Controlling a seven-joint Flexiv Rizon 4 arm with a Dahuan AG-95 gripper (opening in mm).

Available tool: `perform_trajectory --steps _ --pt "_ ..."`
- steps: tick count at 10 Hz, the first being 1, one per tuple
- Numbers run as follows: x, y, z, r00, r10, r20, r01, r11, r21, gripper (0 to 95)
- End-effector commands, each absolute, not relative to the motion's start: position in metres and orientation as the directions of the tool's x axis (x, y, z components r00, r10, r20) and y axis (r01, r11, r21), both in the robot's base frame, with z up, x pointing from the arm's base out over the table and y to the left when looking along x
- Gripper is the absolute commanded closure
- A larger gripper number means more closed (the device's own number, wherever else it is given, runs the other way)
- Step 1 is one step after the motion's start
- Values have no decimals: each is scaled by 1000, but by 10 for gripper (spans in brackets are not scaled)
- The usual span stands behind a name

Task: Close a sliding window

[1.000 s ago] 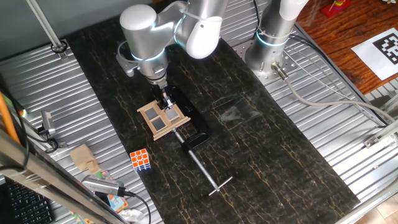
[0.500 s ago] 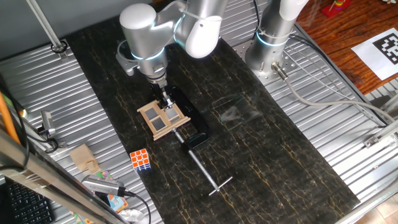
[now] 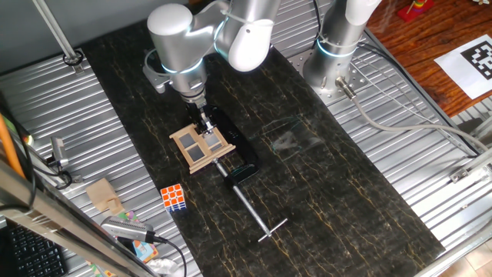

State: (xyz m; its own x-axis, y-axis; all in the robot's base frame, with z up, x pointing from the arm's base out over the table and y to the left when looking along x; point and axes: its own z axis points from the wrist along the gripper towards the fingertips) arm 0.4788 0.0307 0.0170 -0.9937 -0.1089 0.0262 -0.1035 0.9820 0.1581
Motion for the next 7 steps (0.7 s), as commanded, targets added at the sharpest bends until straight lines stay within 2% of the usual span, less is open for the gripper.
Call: perform_trajectory --steps 1,7 --pt "479 30 16 -994 -109 28 -103 982 157 950" --pt "478 28 17 -993 -111 28 -105 982 156 950"
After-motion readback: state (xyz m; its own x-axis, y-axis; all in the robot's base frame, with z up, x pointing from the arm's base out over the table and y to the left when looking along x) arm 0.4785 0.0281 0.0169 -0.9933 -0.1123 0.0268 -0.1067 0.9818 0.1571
